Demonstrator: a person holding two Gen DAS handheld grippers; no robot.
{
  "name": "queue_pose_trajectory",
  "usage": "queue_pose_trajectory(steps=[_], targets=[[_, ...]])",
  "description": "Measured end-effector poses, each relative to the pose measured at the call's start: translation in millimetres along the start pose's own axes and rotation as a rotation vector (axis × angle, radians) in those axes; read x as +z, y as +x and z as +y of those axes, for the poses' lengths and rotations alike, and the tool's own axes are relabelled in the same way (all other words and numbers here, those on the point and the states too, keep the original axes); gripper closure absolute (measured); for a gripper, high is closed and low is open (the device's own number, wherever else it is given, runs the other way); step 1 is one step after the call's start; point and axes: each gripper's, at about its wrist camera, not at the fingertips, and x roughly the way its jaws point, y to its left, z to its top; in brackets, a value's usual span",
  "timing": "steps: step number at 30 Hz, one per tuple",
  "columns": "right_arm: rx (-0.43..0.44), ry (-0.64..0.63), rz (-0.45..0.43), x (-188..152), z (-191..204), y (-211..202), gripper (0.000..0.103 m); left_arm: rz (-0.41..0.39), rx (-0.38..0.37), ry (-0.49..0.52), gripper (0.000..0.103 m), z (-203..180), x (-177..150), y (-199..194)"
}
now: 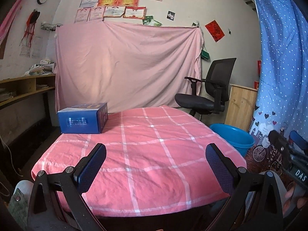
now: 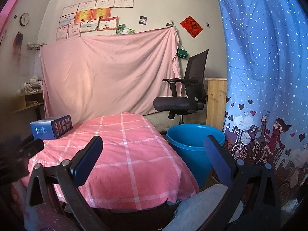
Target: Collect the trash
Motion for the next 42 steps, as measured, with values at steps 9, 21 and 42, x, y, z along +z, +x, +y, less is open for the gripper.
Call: queue_pose_trajectory(steps=[9, 21, 42], targets=[[0.005, 0.000, 0.008, -2.7, 2.3, 2.8, 0.000, 0.004, 0.017, -0.019, 0.002, 1.8, -2.3, 1.2], [0.008, 0.016, 0.019, -4.7, 1.1, 3.9, 0.000, -0.002, 0.019, -0.008, 0.002, -0.8, -5.1, 0.4], [0.014, 0.020, 0.026, -6.7, 3.0, 6.0, 0.000, 0.000, 0.020, -0.006, 0.002, -0.9, -5.4, -0.1]])
